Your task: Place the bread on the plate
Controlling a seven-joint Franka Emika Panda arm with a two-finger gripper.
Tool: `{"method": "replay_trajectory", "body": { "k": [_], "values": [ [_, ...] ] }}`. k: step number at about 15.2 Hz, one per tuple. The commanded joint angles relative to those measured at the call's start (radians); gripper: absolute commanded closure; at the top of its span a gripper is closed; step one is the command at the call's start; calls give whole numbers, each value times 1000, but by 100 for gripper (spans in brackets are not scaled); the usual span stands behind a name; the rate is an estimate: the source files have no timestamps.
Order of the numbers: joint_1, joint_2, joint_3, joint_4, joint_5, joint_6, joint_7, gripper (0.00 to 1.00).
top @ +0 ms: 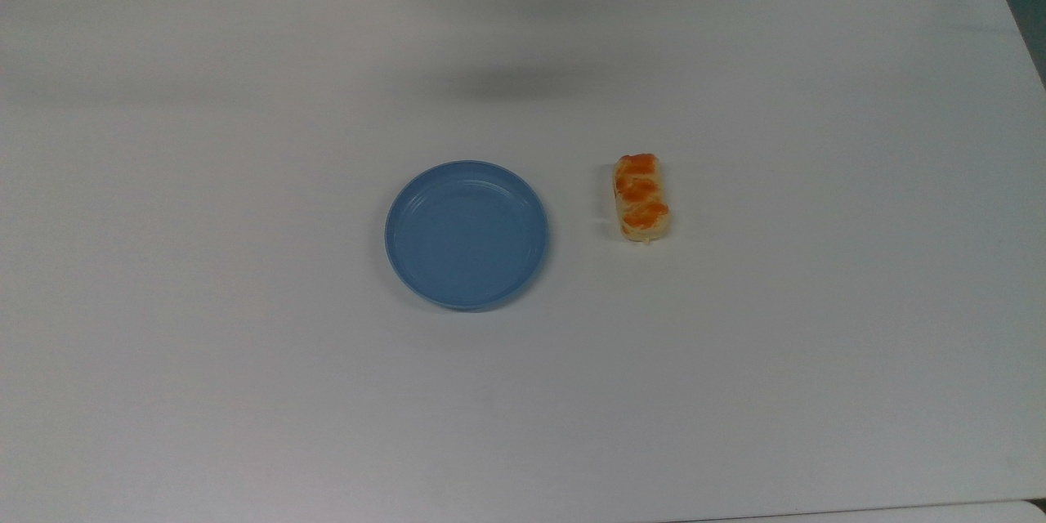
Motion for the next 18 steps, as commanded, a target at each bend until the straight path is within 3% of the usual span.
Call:
{"method": "replay_trajectory", "body": {
  "k": [1,13,18],
  "values": [
    [6,-30,-9,-22,19,-18,-18,0],
    [19,-25,-2,-24,21,-12,1,0],
    [159,29,3,-33,22,17,159,0]
  ]
}}
